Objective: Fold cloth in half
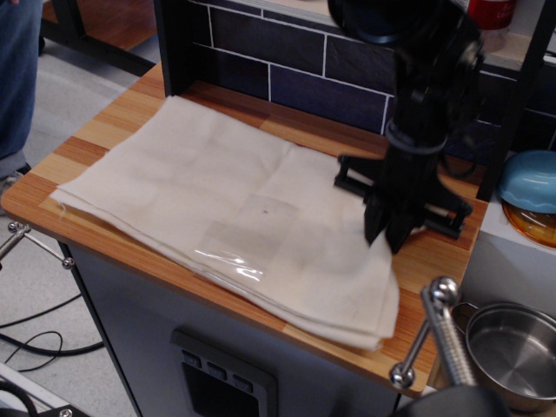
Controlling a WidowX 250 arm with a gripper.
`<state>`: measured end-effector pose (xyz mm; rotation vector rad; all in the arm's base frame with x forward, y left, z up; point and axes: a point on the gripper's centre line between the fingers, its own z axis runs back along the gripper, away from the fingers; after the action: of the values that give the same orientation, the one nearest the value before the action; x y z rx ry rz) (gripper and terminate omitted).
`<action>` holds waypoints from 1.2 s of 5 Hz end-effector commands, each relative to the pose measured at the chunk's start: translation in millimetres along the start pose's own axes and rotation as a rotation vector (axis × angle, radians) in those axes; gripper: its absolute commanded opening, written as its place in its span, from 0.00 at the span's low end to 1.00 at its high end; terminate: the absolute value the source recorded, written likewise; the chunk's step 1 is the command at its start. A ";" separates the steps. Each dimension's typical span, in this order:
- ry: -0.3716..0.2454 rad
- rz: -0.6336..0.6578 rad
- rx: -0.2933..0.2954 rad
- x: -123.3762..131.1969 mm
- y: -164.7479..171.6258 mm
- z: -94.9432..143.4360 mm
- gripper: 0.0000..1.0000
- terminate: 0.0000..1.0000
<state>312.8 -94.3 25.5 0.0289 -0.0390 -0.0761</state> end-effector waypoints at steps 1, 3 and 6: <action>-0.118 0.026 -0.095 13.1 57.1 88.5 0.00 0.00; -0.023 -0.123 -0.168 -2.6 139.4 130.5 0.00 0.00; 0.301 -0.010 -0.031 -19.6 275.1 96.0 1.00 0.00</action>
<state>301.7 175.2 105.3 -0.0317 0.3253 -0.0801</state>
